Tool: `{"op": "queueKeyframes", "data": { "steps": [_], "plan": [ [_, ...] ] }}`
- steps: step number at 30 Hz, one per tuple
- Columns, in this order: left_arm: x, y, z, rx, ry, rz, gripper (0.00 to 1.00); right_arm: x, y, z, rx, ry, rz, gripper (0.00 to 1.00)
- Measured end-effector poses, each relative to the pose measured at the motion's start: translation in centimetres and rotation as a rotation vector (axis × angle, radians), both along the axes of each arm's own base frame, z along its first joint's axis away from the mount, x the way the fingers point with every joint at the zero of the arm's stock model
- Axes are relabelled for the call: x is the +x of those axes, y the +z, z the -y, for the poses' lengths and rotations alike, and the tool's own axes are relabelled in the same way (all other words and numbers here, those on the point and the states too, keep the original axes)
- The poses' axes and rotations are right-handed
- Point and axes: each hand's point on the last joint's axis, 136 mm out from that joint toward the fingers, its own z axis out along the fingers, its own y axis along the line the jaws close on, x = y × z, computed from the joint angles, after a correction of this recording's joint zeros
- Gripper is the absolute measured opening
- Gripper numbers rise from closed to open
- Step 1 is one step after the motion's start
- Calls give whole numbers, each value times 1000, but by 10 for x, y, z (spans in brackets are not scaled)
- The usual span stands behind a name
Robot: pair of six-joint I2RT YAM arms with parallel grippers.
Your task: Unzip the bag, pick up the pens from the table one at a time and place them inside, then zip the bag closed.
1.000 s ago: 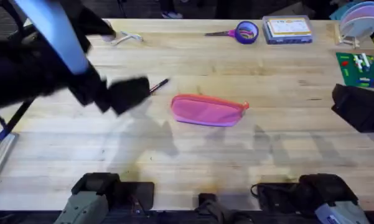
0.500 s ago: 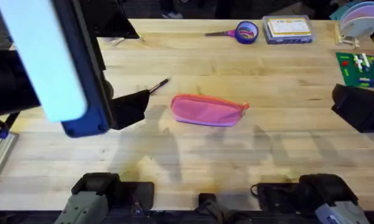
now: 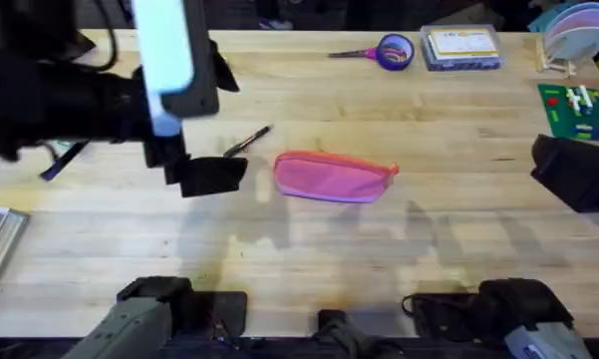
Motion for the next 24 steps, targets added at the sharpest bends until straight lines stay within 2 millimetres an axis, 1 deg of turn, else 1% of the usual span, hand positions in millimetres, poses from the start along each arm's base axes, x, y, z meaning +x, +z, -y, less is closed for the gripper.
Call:
{"op": "queueKeyframes", "data": {
  "steps": [7, 14, 15, 18, 19, 24],
  "plan": [
    [13, -24, 11, -74, -39, -146, 993, 0, 0, 0, 0, 0, 0, 998],
    [22, -47, 15, -101, -46, -261, 993, 0, 0, 0, 0, 0, 0, 998],
    [25, -58, 15, -106, -45, -308, 993, 0, 0, 0, 0, 0, 0, 998],
    [28, -69, 16, -112, -44, -358, 992, 0, 0, 0, 0, 0, 0, 998],
    [30, -77, 18, -130, -59, -394, 995, 0, 0, 0, 0, 0, 0, 998],
    [30, -86, 26, -173, -124, -424, 995, 0, 0, 0, 0, 0, 0, 998]
  ]
}}
